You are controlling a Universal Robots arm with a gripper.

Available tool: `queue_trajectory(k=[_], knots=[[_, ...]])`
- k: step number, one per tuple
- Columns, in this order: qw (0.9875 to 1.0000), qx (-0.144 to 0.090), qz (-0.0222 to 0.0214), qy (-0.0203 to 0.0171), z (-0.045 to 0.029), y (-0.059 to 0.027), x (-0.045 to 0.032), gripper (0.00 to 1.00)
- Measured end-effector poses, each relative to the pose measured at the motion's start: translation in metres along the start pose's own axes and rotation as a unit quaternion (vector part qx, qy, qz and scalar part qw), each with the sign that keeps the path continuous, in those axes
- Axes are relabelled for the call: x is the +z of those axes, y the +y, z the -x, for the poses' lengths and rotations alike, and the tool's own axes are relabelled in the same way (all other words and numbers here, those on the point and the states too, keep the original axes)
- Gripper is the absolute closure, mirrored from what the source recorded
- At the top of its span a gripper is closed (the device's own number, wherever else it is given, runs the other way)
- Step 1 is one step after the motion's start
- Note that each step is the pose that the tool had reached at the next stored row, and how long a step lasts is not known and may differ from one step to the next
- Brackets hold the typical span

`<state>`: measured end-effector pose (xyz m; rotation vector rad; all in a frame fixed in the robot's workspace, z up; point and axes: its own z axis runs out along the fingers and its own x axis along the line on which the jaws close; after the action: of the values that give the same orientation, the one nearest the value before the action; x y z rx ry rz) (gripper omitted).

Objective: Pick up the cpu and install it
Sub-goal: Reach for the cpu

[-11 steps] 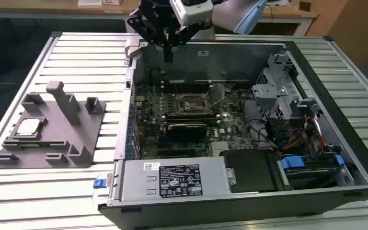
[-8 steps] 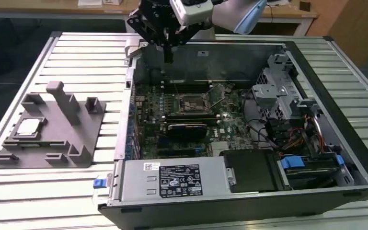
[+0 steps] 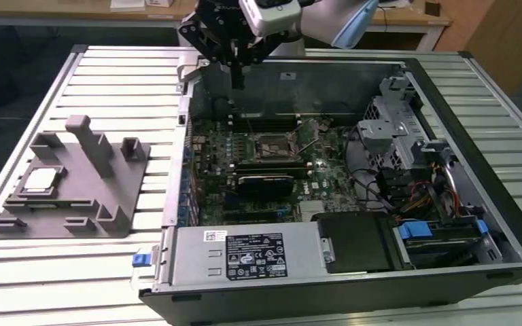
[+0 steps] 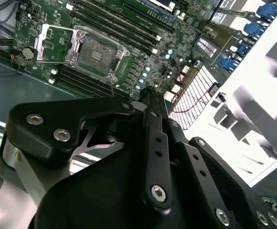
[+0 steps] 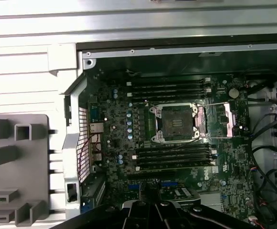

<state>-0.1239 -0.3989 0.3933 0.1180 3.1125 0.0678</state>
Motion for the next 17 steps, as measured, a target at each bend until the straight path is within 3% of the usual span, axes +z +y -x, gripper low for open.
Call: queue_trajectory(k=[17], knots=[[1.0000,0.000,0.0000,0.0000,-0.0125,-0.0009,-0.0004,0.89]])
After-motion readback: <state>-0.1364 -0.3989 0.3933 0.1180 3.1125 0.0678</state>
